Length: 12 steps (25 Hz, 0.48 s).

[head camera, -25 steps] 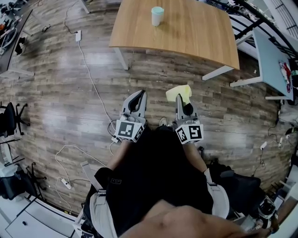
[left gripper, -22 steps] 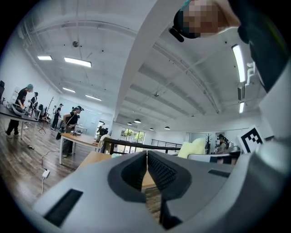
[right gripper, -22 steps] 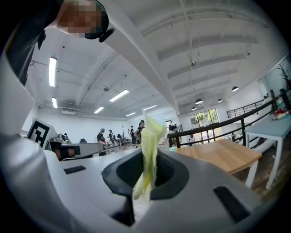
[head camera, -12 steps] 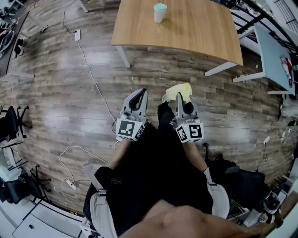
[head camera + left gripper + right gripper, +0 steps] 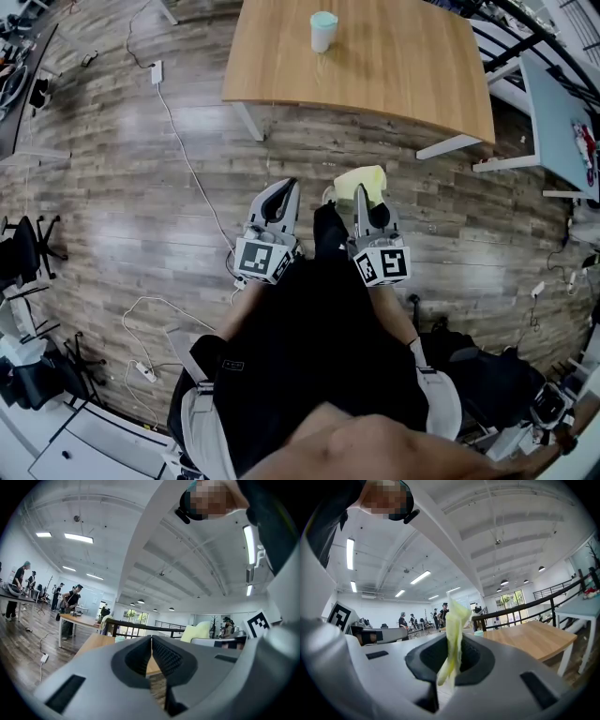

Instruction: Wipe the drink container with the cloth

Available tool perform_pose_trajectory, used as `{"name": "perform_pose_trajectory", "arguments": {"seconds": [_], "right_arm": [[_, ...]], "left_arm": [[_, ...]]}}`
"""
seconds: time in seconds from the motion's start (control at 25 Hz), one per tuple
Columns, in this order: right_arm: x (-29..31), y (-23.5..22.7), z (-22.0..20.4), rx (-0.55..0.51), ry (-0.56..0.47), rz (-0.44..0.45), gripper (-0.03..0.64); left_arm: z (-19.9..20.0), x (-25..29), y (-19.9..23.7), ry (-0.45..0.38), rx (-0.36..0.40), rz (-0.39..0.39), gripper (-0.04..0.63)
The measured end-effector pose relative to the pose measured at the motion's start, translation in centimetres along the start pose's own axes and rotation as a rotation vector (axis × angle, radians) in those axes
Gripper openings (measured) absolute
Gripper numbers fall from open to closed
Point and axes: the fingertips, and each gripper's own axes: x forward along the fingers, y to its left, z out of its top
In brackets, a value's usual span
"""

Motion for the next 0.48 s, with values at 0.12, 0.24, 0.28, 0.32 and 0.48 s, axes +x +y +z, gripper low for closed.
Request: {"name": "perform_pose_trajectory", "arguments": {"seconds": [0.12,0.24,0.28,0.32,0.48], "right_arm": [[1.7,-1.4,0.1,-0.002,0.010,0.007,0.043],[3.6,-3.2,0.4,-0.012,0.013,0.019,0.044],[4.4,-4.0,0.4,-0.008,0.014,0.023,0.044],[5.1,-4.7,0.5,-0.003,0.015,0.026,0.044],[8.1,-7.2,1.5,-0.012,0.022,0.043,0.044]], "left_arm": [[0.1,2.3,0.5,0.009,-0.006,0.002,0.025],[-0.2,5.2,0.9,0.007,-0.012,0.004,0.025],[-0.4,6.3,1.1,0.009,-0.015,0.004,0.025],[-0.4,7.4,1.3,0.012,-0.016,0.004,0.025],[-0.1,11.4,1.9,0.021,-0.013,0.001,0.025]]}}
